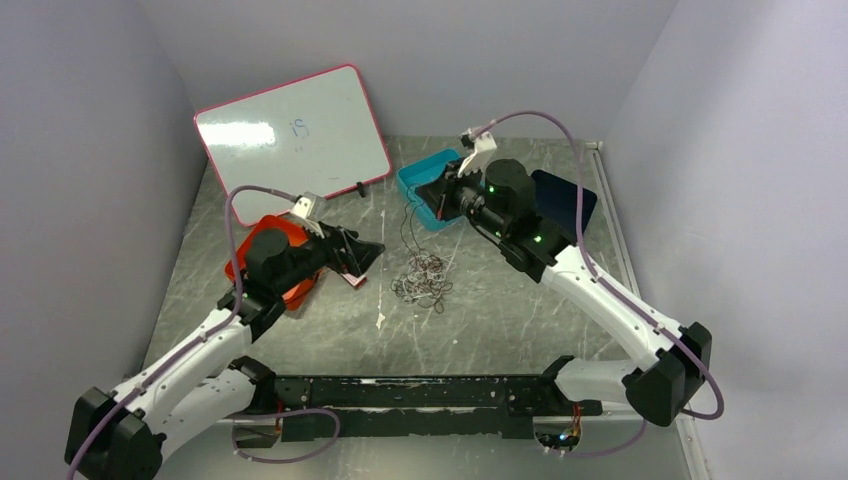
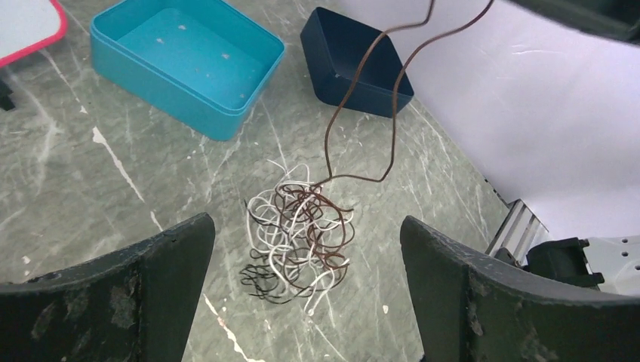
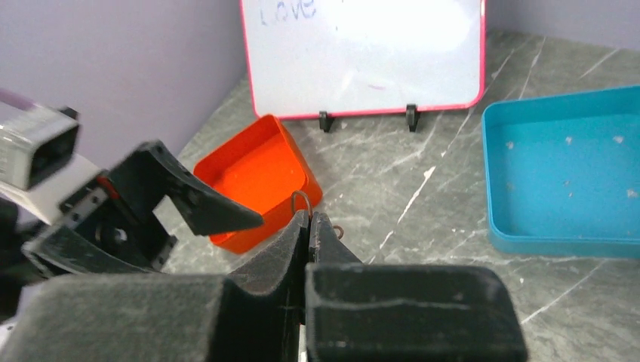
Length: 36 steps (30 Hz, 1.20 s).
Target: Untangle the cables
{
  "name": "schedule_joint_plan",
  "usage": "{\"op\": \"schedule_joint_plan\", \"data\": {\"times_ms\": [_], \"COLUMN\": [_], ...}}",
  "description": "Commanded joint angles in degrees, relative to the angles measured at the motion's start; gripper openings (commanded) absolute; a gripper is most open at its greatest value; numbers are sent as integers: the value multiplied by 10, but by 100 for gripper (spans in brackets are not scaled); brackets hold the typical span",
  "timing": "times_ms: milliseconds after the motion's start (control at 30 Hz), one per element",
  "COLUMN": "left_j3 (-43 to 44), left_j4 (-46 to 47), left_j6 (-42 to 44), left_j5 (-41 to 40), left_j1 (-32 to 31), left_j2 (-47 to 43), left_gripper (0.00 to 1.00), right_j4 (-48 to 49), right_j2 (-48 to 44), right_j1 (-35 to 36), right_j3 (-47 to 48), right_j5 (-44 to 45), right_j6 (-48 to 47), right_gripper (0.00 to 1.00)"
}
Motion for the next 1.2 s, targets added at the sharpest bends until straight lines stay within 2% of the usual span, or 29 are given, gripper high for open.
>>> {"op": "schedule_joint_plan", "data": {"times_ms": [0, 233, 467, 800, 1167], "left_j3": [-3, -6, -6, 5, 56], "left_j4": [96, 164, 150, 176, 258], "left_j6": [3, 19, 67, 101, 101], "left_j5": [4, 33, 6, -16, -28], "left_j1": [-16, -32, -64, -100, -122], "left_j2": [30, 82, 133, 218, 260], "left_gripper": [97, 96, 91, 91, 100], "right_j4": [-13, 0, 12, 15, 35], "right_j2": [-22, -39, -47, -48, -46], "right_j1": [0, 0, 0, 0, 0], "right_j3": [25, 25, 37, 48, 36], "right_j5": [31, 52, 55, 34, 0], "right_j6": [17, 64, 82, 93, 112], "right_gripper": [0, 0, 0, 0, 0]}}
